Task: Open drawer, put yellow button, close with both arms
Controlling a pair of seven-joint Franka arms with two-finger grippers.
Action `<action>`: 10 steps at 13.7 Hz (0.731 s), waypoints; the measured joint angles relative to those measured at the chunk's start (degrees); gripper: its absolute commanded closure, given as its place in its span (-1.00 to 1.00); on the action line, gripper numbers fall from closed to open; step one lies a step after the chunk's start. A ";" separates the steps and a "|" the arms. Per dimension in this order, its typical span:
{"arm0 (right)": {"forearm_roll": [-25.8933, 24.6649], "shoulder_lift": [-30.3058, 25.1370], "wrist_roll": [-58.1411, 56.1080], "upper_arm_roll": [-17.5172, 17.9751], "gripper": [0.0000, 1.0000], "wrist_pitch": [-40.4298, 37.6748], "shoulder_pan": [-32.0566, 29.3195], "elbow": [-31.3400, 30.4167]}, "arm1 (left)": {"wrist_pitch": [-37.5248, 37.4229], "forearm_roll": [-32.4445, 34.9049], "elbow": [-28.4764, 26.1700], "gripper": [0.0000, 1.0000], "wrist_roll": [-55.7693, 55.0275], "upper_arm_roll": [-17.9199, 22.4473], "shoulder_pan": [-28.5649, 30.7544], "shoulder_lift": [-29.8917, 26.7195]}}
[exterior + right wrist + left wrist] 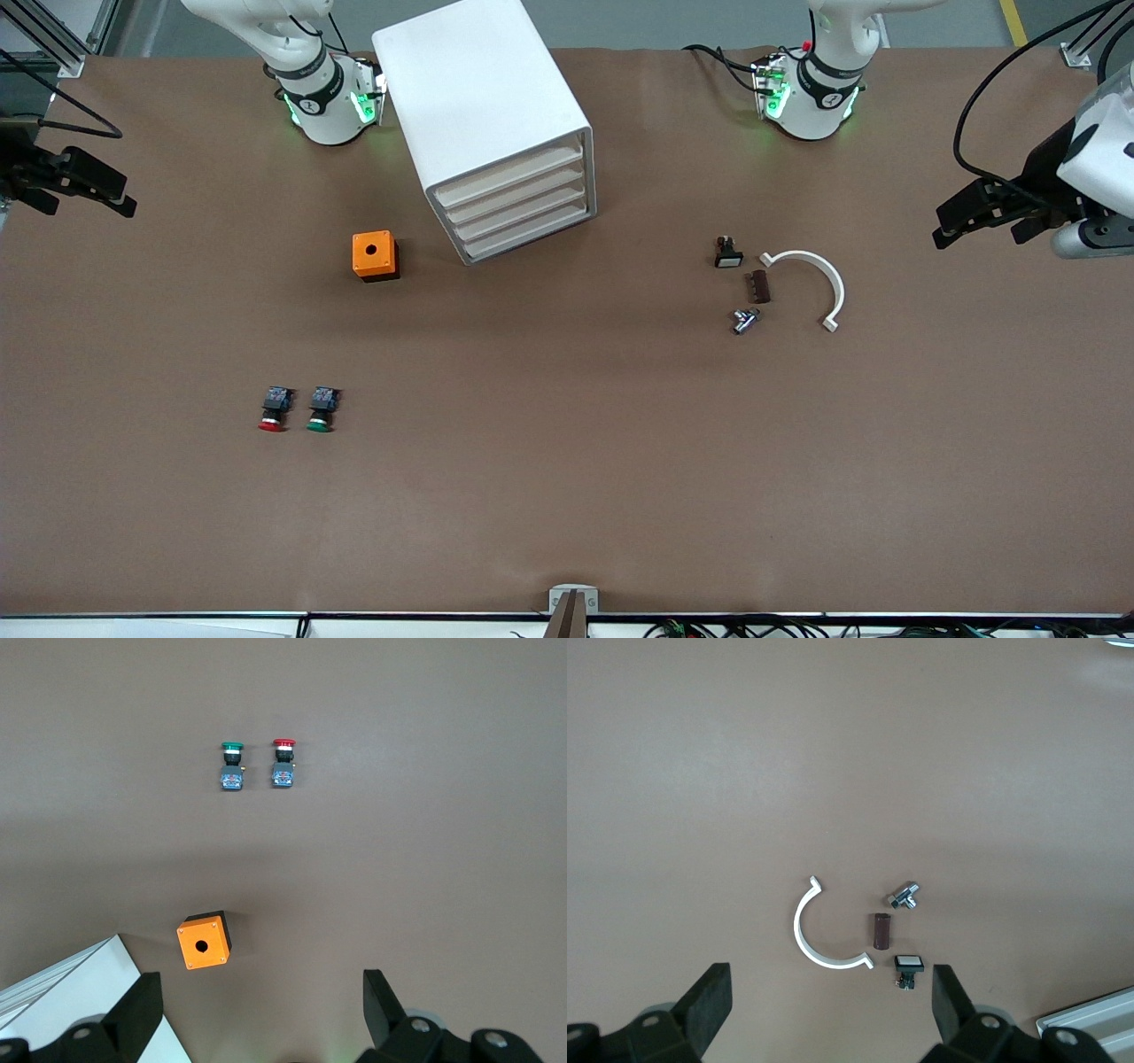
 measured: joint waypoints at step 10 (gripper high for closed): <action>0.68 0.00 -0.02 0.00 -1.00 2.48 0.00 -0.89 | 4.96 1.04 -5.16 -0.99 -0.02 0.12 0.71 -1.64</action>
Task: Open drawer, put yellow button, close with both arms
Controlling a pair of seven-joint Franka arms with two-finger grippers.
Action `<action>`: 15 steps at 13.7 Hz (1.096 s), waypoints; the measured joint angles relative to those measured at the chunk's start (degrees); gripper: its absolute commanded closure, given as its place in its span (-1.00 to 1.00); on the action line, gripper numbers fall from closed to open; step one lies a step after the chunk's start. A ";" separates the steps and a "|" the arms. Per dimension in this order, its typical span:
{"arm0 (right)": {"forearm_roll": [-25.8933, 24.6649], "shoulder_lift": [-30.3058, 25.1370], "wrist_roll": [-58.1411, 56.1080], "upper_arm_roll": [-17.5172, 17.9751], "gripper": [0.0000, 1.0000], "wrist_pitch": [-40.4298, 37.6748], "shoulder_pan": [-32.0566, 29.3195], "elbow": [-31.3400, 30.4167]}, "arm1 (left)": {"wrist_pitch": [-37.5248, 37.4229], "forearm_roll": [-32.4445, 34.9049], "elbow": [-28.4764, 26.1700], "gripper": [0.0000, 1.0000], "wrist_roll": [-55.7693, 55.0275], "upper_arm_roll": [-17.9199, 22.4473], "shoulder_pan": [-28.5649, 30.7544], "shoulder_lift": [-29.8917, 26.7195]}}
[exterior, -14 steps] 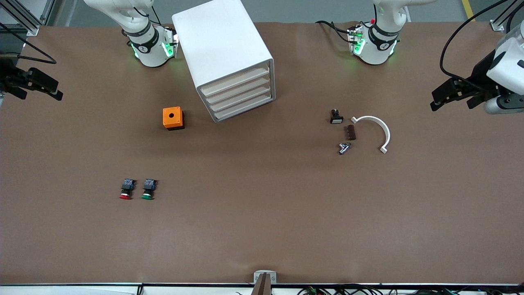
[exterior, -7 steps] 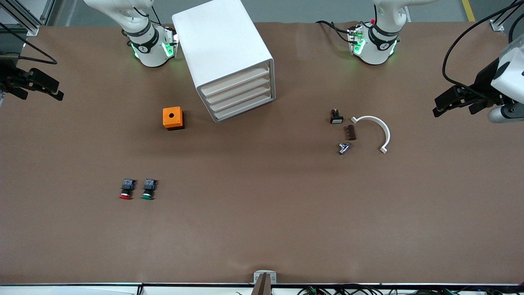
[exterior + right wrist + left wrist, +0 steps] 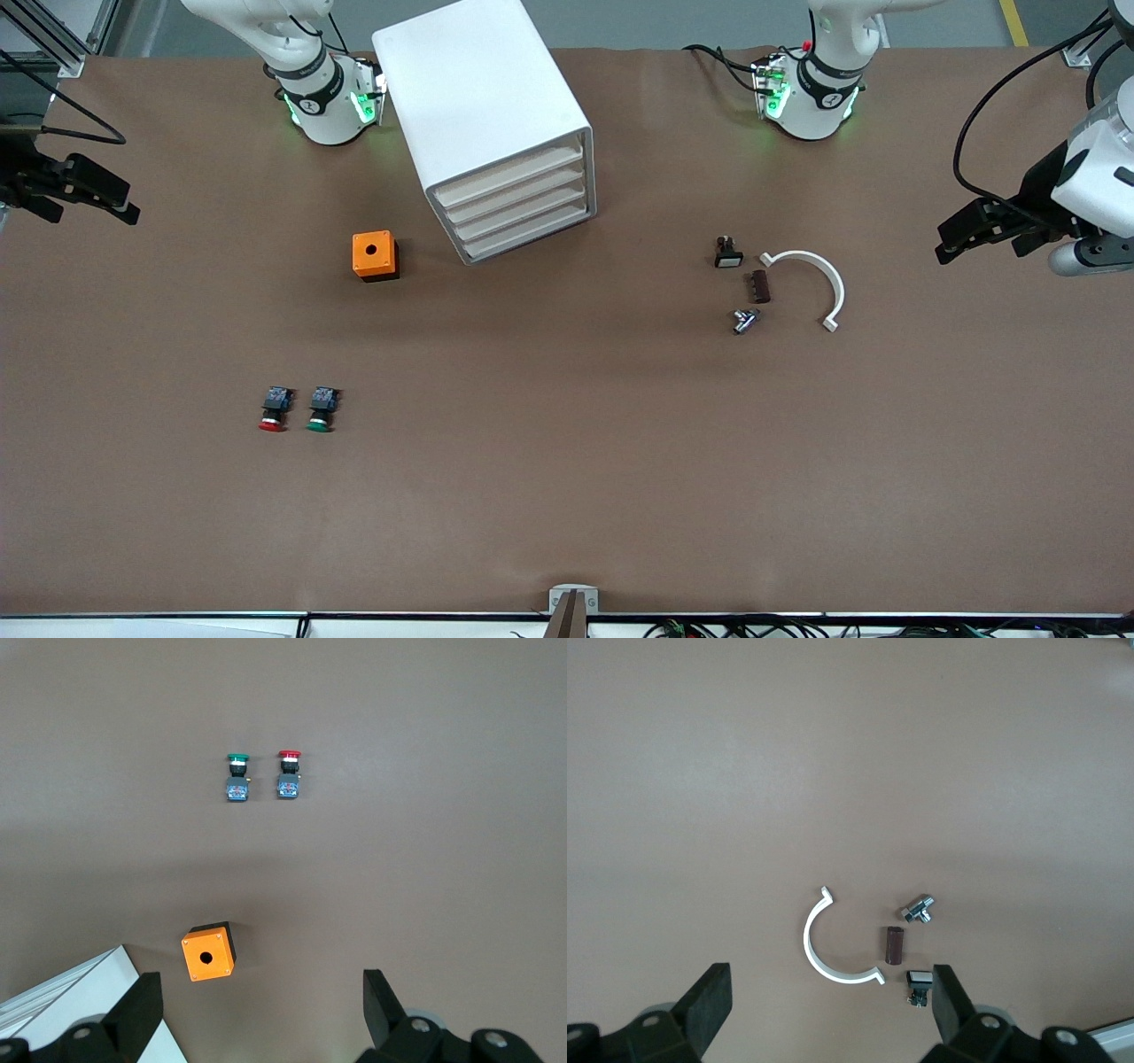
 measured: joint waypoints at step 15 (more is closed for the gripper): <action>0.07 0.00 -3.39 0.15 -1.00 1.55 0.00 -0.03 | 0.87 0.00 0.33 -0.99 0.06 3.36 -2.42 -1.07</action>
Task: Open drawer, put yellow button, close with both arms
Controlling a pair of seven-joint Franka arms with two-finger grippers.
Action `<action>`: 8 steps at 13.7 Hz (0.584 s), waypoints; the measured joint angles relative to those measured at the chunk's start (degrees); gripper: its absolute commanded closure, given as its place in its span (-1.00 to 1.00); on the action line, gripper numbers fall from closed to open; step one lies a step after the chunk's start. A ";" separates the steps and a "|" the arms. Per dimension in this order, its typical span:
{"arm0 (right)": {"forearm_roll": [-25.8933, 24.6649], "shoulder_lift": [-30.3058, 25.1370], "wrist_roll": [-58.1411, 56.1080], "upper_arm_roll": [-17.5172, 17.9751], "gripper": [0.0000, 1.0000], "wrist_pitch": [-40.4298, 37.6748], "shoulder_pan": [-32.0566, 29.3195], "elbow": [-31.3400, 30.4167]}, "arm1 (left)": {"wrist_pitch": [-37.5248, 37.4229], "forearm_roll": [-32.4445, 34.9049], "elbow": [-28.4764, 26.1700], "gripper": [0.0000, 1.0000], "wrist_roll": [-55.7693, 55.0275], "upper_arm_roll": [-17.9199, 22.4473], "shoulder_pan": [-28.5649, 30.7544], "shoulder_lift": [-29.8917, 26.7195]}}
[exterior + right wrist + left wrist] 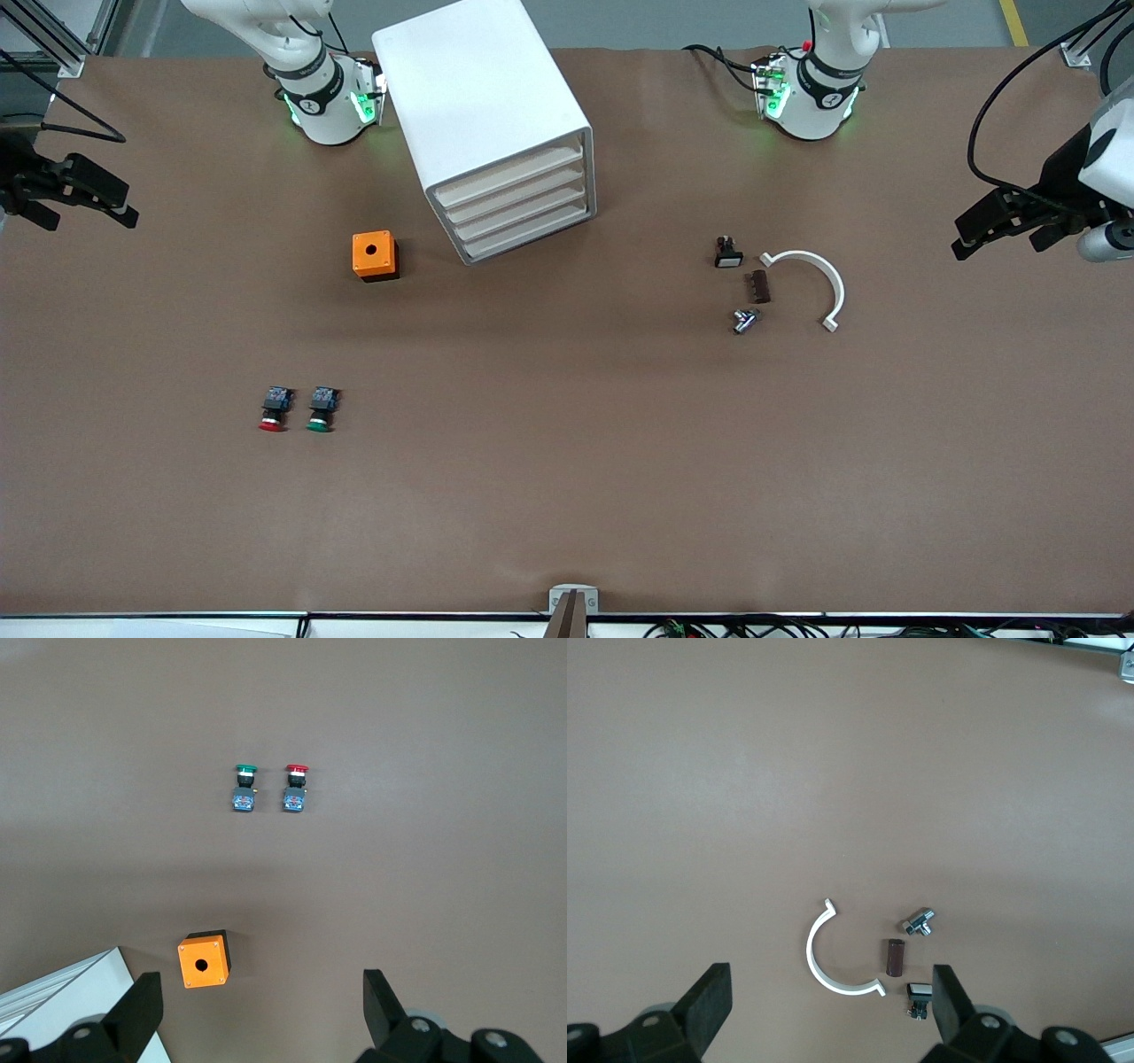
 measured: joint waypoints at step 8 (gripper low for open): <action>-0.04 0.00 -0.22 -0.13 -1.00 0.01 0.00 -0.16 | -1.28 0.00 1.00 -0.99 0.01 0.07 0.10 -0.02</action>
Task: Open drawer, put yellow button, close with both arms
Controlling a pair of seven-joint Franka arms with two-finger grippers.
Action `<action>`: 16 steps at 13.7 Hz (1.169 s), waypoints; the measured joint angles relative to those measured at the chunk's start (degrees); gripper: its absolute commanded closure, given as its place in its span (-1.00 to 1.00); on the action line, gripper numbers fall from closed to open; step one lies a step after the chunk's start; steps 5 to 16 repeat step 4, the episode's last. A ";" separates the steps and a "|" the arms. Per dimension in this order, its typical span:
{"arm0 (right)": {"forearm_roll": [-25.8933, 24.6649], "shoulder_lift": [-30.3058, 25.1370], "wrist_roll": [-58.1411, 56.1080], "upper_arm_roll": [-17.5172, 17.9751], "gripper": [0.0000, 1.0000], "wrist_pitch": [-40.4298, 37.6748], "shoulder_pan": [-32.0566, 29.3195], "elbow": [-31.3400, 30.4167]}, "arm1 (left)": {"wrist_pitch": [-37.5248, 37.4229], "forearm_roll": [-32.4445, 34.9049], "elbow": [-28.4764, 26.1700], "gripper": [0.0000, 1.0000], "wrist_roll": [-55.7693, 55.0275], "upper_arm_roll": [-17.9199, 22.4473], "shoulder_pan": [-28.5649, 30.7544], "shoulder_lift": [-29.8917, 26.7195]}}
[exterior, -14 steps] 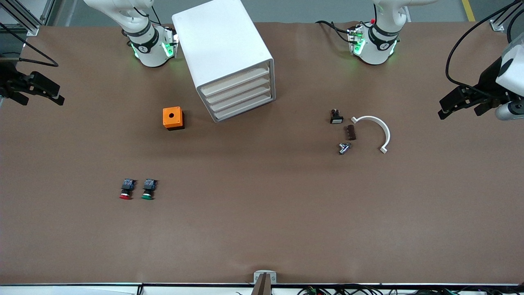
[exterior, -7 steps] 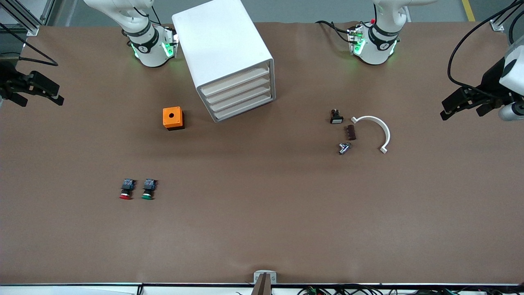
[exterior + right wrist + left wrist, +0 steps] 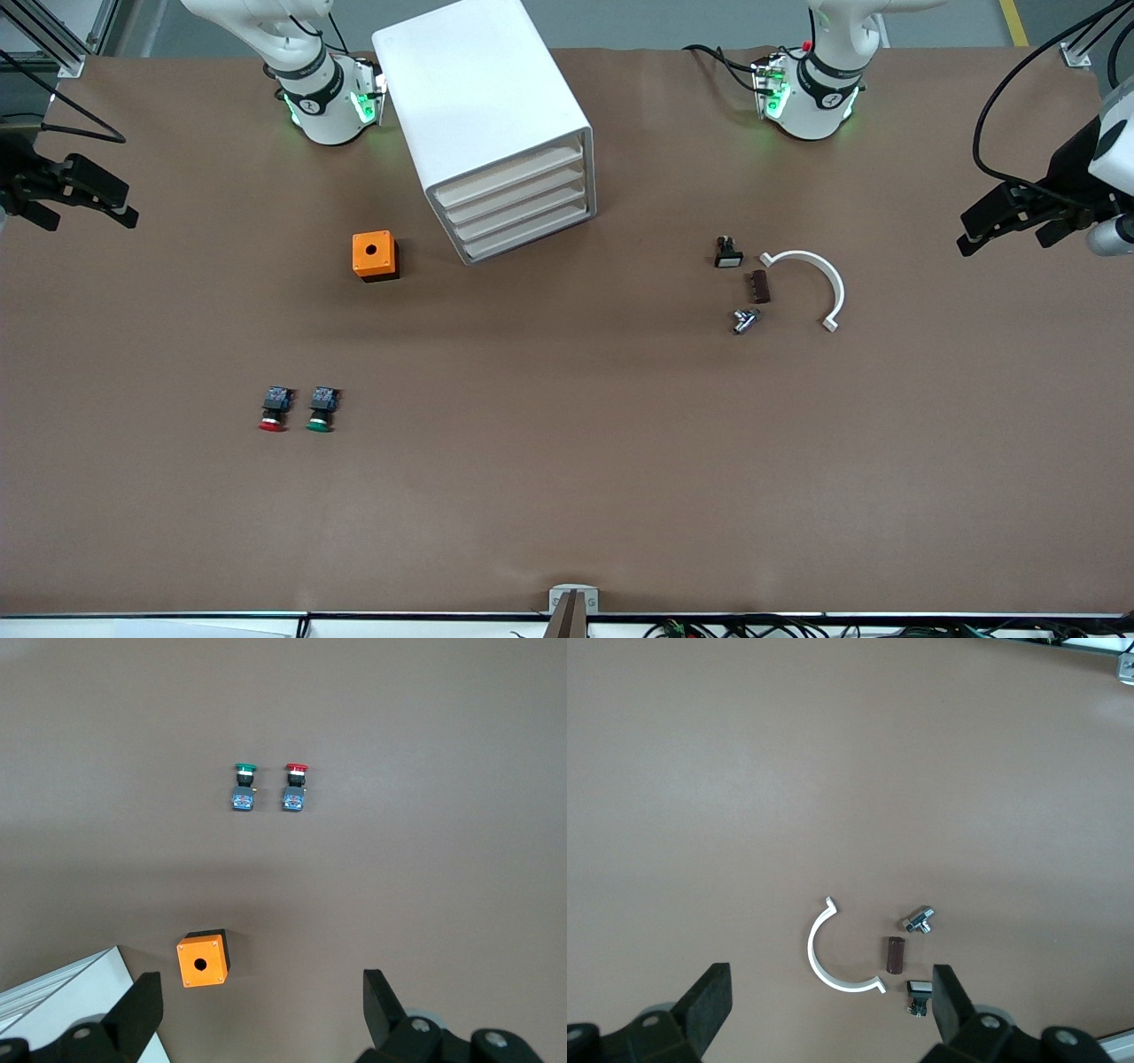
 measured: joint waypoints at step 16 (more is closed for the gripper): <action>-0.04 0.00 -0.09 -0.23 -1.00 0.11 -0.03 -0.04 | -0.22 0.00 0.21 -0.99 0.00 0.08 0.14 0.00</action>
